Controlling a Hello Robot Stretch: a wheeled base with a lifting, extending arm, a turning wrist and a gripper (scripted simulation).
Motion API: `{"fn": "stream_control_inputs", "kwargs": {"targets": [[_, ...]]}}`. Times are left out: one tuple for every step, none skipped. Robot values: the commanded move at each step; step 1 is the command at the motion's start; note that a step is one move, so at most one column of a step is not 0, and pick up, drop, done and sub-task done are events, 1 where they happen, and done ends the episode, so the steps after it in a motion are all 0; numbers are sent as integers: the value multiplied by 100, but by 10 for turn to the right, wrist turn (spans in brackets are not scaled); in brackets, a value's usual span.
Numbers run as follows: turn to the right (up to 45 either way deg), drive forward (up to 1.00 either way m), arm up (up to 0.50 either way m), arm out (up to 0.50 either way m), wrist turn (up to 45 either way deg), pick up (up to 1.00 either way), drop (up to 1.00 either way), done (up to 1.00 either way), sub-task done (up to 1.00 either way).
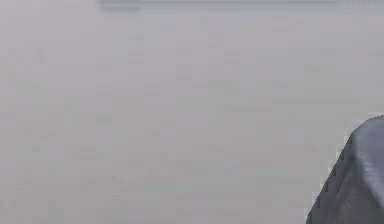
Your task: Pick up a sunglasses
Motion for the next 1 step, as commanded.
{"fn": "stream_control_inputs", "kwargs": {"targets": [[0, 0, 0, 0, 450, 0, 0, 0, 0]]}}
